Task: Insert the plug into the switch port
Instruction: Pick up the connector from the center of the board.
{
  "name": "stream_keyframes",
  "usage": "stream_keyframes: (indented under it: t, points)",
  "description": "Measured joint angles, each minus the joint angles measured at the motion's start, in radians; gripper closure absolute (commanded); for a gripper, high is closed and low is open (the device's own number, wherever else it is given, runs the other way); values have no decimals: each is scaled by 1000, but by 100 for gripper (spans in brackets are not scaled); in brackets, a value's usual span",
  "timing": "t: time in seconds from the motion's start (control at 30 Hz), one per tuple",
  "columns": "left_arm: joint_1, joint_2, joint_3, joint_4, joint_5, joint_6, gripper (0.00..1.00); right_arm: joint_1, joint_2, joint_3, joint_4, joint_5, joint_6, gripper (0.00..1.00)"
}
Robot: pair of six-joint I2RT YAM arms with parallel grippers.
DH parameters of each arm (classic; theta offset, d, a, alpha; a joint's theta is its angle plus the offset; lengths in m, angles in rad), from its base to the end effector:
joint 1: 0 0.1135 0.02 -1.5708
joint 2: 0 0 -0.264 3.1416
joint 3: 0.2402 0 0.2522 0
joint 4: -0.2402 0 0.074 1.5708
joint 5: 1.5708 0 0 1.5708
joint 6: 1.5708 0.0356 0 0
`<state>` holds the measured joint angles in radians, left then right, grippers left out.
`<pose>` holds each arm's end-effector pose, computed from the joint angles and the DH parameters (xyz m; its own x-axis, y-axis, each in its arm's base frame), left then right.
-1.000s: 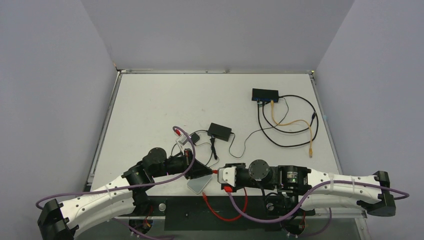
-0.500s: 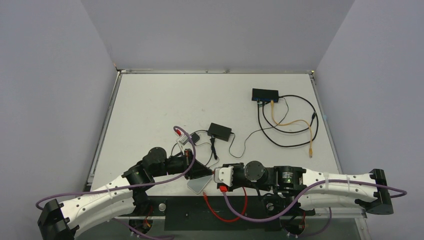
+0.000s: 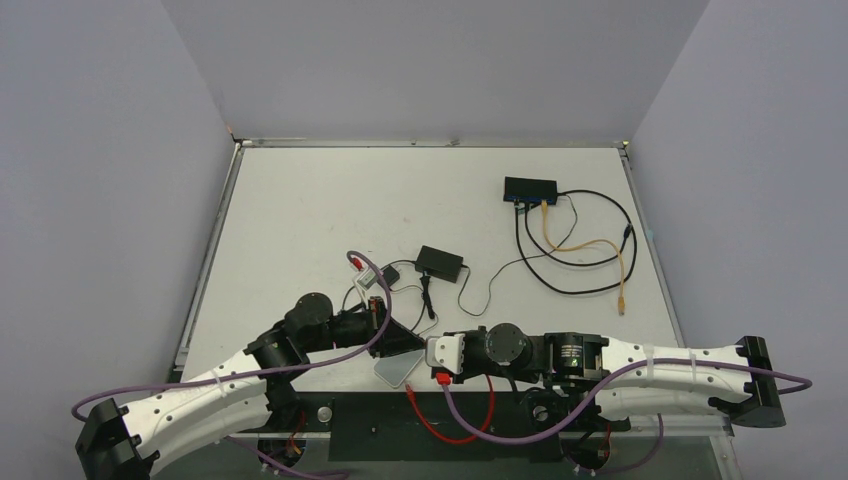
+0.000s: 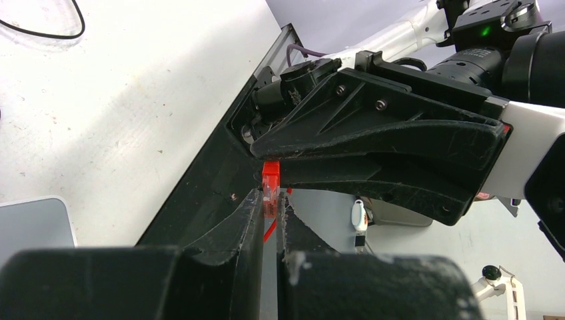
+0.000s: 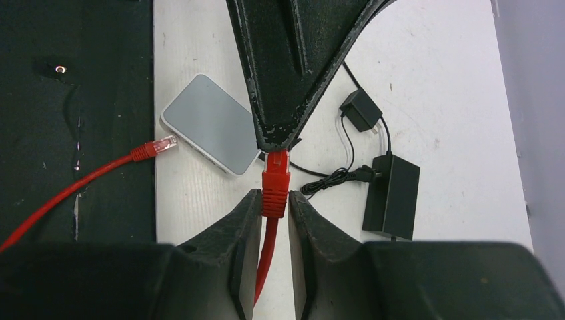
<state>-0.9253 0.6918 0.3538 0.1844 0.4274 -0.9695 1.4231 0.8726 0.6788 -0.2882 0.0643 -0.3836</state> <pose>0.0922 -0.1469 0.2410 -0.8547 -0.1125 -0.5068 0.4748 0.2254 -0.8508 0.0316 0.1968 0.2767 0.3030 -0.5012 -0.8105 -0.9331 0.0168 -0.3592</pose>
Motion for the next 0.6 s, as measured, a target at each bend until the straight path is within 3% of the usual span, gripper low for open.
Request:
stream_keyframes:
  t: [0.03, 0.13, 0.2, 0.37, 0.6]
  points:
    - [2, 1, 0, 0, 0, 0, 100, 0, 0, 0, 0, 0, 0, 83]
    - [4, 2, 0, 0, 3, -2, 100, 6, 1, 0, 2, 4, 0, 98]
    - [4, 3, 0, 0, 5, -6, 100, 6, 1, 0, 2, 8, -1, 100]
    - [11, 4, -2, 1, 14, -14, 68, 13, 7, 0, 3, 15, 3, 100]
    - [37, -19, -11, -2, 5, -14, 58, 19, 24, 0, -13, 17, 58, 100]
